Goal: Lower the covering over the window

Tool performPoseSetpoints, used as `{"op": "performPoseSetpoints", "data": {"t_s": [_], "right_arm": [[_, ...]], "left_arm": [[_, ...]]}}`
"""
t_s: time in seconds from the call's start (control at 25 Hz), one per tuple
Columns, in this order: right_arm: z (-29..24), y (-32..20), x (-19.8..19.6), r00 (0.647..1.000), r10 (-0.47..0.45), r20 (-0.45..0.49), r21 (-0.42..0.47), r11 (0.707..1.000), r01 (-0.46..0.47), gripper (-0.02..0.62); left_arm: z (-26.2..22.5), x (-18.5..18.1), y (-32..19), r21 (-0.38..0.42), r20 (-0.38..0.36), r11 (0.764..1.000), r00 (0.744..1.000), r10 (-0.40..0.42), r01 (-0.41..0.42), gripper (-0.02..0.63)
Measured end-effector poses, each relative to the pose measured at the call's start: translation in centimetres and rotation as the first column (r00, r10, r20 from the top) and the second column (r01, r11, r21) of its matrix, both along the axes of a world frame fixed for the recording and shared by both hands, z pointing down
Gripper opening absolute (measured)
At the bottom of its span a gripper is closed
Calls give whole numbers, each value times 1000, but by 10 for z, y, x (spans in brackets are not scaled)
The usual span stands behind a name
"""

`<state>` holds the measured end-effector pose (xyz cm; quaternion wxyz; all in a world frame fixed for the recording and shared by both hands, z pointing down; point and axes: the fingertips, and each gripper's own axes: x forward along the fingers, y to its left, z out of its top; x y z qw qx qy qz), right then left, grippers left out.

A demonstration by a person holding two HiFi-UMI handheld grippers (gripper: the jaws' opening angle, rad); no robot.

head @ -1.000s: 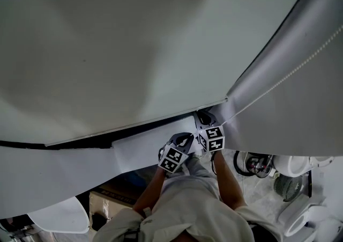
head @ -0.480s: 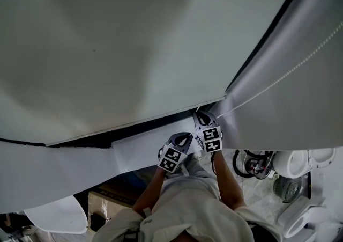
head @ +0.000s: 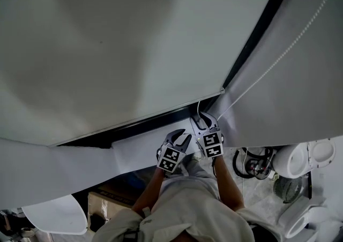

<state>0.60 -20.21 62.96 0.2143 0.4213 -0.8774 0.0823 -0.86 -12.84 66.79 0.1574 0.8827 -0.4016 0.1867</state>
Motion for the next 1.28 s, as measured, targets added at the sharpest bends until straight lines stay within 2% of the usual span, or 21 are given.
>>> {"op": "performPoseSetpoints", "data": {"t_s": [0.28, 0.44, 0.72, 0.92, 1.28], "right_arm": [[-37, 12, 7, 1000, 11, 11, 85, 996, -12, 141], [-63, 17, 10, 999, 22, 44, 132, 991, -28, 137], [-104, 34, 14, 995, 25, 93, 197, 979, -43, 115], [-122, 51, 16, 994, 35, 102, 231, 971, -58, 75], [-144, 62, 18, 992, 47, 117, 271, 959, -77, 72]], "left_arm": [[-28, -9, -1, 61, -51, 997, 998, -45, 48, 110], [-52, -15, -6, 124, -94, 989, 994, -64, 76, 110], [-104, -21, -5, 202, -127, 976, 990, -58, 83, 110], [-127, -24, 6, 236, -154, 969, 987, -38, 74, 115], [-156, -30, 6, 285, -185, 955, 982, -30, 83, 123]]}}
